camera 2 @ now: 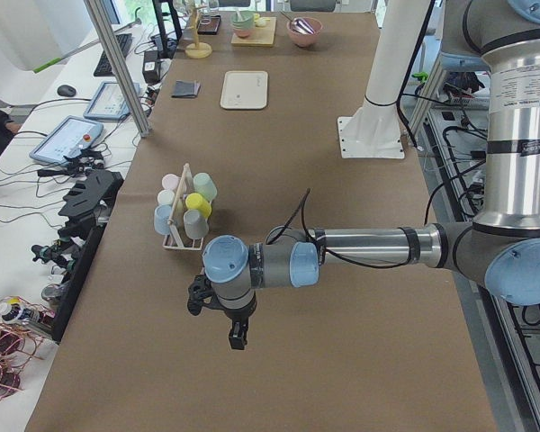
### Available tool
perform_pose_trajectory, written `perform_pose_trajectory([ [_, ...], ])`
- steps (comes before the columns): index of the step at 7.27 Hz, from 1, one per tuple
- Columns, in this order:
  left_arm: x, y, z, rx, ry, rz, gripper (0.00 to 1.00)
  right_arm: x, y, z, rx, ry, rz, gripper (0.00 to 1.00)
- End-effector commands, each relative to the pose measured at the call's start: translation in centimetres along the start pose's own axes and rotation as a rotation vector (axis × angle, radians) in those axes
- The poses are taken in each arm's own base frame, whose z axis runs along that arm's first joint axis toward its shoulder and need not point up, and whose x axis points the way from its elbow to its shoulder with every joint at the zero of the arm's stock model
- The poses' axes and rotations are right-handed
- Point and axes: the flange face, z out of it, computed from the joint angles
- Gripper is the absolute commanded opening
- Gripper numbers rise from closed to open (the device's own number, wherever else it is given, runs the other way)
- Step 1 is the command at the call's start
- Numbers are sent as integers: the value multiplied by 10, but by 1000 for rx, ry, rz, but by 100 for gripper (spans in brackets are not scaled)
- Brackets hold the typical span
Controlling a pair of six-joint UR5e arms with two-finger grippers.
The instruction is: Pick up and place green cup on tray
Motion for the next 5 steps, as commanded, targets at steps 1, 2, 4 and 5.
perform_pose_trajectory([
  [1,-3,1,4,-10,2,-10,98,-5,-2,0,-1,-1,-12,100],
  [2,-6,0,6,-15,3,-15,98,-8,-4,-2,5,-1,-17,100],
  [4,-5,-1,7,-16,3,-14,98,-8,-4,-2,6,-3,-18,100],
  [5,-5,-2,6,-14,2,-14,98,-8,-4,-3,6,-4,-18,100],
])
